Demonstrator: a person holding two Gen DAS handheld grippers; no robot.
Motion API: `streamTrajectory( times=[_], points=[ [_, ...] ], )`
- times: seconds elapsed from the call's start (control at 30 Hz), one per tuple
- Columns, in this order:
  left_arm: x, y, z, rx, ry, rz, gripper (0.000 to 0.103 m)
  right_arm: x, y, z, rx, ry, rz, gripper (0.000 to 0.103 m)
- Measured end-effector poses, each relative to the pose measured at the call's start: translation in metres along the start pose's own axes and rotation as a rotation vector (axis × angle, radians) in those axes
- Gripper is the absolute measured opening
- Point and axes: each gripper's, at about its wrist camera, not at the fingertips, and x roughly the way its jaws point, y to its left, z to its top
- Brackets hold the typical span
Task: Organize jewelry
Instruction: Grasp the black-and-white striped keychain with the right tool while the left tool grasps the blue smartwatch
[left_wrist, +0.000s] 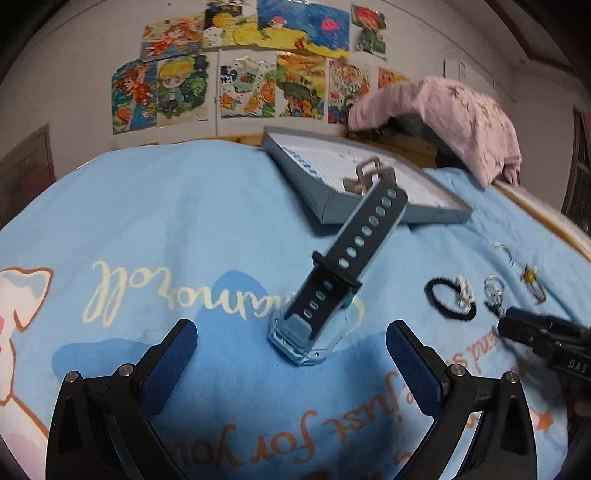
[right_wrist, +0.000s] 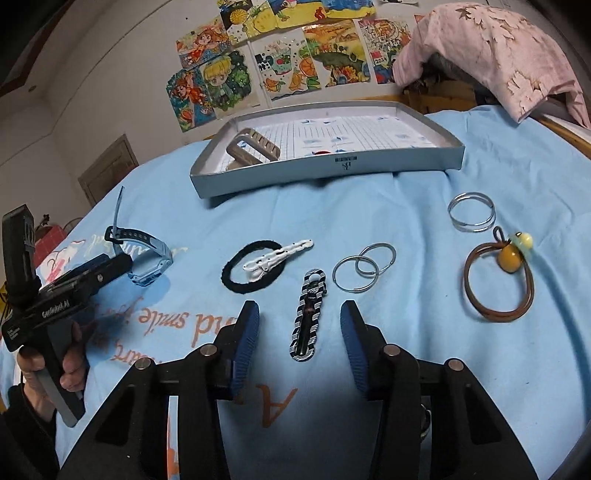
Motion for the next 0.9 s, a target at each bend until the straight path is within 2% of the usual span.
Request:
streamTrajectory(
  times=[0.17,0.37,0.43,0.47,0.53,0.67,0.73,0.9],
  points=[
    [-0.001,0.003,0.000,-0.003,-0.017,-0.010,0.102,0.004,0.005,-0.003,-0.012,-0.010,-0.008,0.041],
    [0.004,0.001,-0.002,0.042,-0.006,0.001,0.098,0.006,0.005,-0.003,0.002,-0.008,0.064,0.041],
    [0.004,-0.001,-0.003,0.056,0.001,-0.007,0.086,0.007,0.005,-0.004,0.008,-0.007,0.082,0.041],
    [0.005,-0.001,-0.003,0.060,0.005,-0.006,0.084,0.007,0.005,-0.004,0.010,-0.006,0.089,0.041],
    [0.004,-0.002,-0.004,0.064,0.012,-0.005,0.078,0.008,0.004,-0.006,0.013,-0.005,0.099,0.035],
    [0.003,-0.003,-0.006,0.080,0.023,-0.025,0.066,0.011,0.004,-0.008,0.014,0.001,0.106,0.035],
    [0.005,-0.005,-0.006,0.090,0.040,-0.036,0.054,0.012,0.003,-0.009,0.017,0.007,0.109,0.034],
    [0.007,-0.004,-0.007,0.090,0.055,-0.020,0.053,0.013,-0.001,-0.010,0.038,0.009,0.116,0.031]
  ],
)
